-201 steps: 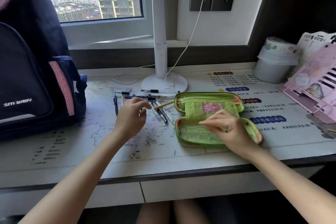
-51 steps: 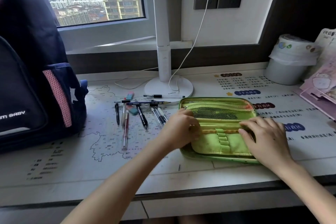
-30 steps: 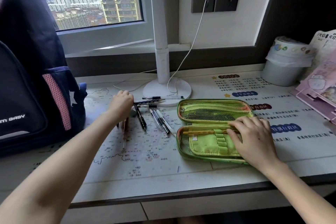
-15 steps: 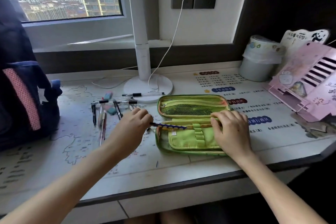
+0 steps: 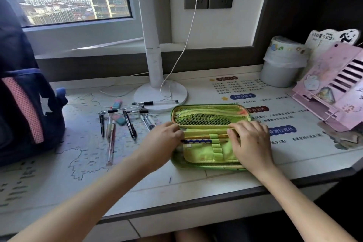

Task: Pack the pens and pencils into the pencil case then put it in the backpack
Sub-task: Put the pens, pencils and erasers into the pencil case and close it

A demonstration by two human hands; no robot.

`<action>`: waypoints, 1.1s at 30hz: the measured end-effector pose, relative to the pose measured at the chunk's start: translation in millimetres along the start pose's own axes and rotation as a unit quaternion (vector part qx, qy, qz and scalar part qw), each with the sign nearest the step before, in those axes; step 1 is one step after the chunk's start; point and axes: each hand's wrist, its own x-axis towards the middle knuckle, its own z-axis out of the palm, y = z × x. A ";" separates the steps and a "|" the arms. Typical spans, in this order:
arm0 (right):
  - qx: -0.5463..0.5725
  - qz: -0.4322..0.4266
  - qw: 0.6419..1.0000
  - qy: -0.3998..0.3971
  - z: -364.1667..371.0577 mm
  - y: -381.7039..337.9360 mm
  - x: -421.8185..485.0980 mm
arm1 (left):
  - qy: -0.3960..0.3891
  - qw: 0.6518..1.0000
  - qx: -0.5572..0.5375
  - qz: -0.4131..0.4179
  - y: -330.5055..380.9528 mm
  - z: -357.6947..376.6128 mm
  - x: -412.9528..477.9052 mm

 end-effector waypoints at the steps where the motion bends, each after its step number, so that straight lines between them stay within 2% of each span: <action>1: -0.005 -0.005 1.000 -0.004 0.5 0.1 0.3 | -0.005 1.000 -0.018 0.004 4.5 1.8 4.7; 5: -0.014 -0.023 0.999 -0.016 1.5 1.0 1.5 | -0.034 0.992 -0.099 -0.073 14.6 12.3 18.3; 8: -0.005 -0.023 1.000 -0.015 1.2 0.1 1.2 | 0.046 0.971 -0.182 -0.151 6.6 16.3 6.5; 10: -0.013 -0.024 1.000 -0.015 0.6 1.9 0.2 | 0.111 0.941 -0.215 -0.236 -6.0 17.9 -4.4; 12: -0.024 -0.033 0.999 -0.015 0.7 0.4 0.7 | 0.132 0.915 -0.189 -0.330 -25.1 17.6 -16.1; 15: -0.038 -0.049 0.998 -0.016 0.3 -2.4 0.6 | 0.085 0.888 -0.086 -0.444 -53.6 15.5 -29.6; 18: -0.034 -0.051 0.998 -0.011 0.3 -2.7 -0.2 | 0.030 0.858 -0.039 -0.512 -74.5 8.4 -42.4; 22: -0.032 -0.053 0.998 -0.006 0.6 -3.0 -0.4 | -0.068 0.840 -0.020 -0.537 -83.4 -0.9 -55.1; 28: -0.031 -0.052 0.998 -0.010 1.4 -2.7 -0.5 | -0.098 0.871 -0.015 -0.481 -71.9 -18.2 -64.0; 30: -0.030 -0.050 0.998 -0.009 0.9 -3.1 -0.9 | -0.094 0.865 -0.087 -0.485 -67.1 -28.1 -65.6; 33: -0.028 -0.044 0.999 -0.005 -0.4 -4.5 -1.2 | -0.031 0.828 -0.300 -0.473 -56.1 -43.4 -61.8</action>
